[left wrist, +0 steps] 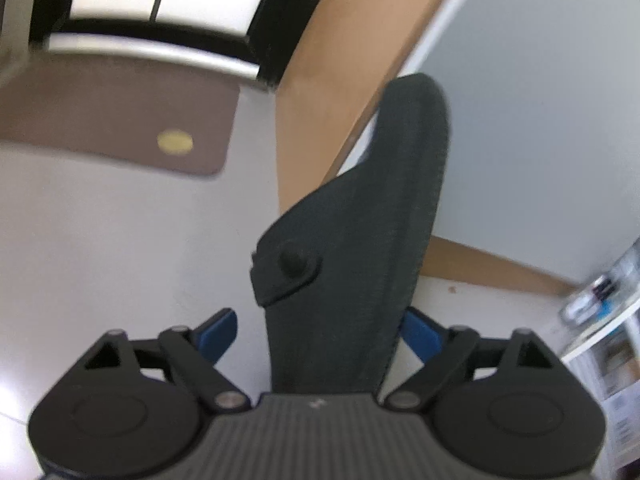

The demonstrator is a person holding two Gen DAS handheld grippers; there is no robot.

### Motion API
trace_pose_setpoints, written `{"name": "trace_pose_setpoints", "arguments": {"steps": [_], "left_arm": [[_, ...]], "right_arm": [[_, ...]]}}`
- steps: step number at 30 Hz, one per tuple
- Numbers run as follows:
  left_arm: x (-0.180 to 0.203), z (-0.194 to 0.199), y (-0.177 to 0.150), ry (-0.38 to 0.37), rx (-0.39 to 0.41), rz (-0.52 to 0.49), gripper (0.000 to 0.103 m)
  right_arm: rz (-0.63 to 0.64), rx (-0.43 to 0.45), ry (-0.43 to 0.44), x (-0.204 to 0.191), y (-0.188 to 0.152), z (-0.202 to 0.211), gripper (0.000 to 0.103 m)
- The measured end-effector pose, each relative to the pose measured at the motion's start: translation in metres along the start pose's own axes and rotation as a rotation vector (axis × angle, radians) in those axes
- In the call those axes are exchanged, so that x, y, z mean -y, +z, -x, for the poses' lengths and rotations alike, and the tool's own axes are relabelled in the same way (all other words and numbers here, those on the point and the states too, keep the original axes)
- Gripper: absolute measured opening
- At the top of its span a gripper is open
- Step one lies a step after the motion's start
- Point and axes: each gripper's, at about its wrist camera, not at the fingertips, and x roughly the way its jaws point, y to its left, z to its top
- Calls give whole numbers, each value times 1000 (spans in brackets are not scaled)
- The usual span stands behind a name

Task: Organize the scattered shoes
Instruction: 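Grasp the standing black clog by its heel with the left gripper, then lift and carry the black clog with the left gripper toward the first clog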

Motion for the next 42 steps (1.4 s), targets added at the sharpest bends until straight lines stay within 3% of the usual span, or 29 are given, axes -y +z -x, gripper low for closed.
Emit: {"name": "trace_pose_setpoints", "arguments": {"steps": [4,8,10,18,21,22,23,27,37,42], "left_arm": [[-4,0,-4,-74,1,11,75],[-2,6,-6,-66,13,-6,64],[-4,11,-6,-69,18,6,49],[-15,31,-16,-21,19,11,35],[-11,24,-15,-8,-1,-9,41],[-10,23,-17,-2,-1,-9,56],[-11,23,-18,-8,11,-3,61],[-11,17,-15,47,11,19,61],[-11,5,1,80,64,105,77],[1,-5,5,65,71,128,79]], "right_arm": [[4,-11,6,-1,-1,-5,96],[10,-8,3,-3,1,-8,96],[11,-3,3,-4,3,-8,96],[27,16,14,-14,4,-6,96],[40,11,10,-17,3,-7,96],[40,7,7,-17,3,-7,96],[39,7,6,-16,3,-8,96],[33,4,-2,-14,5,-10,96],[29,6,-7,-10,3,-9,96],[27,9,-10,-9,4,-8,96]]}}
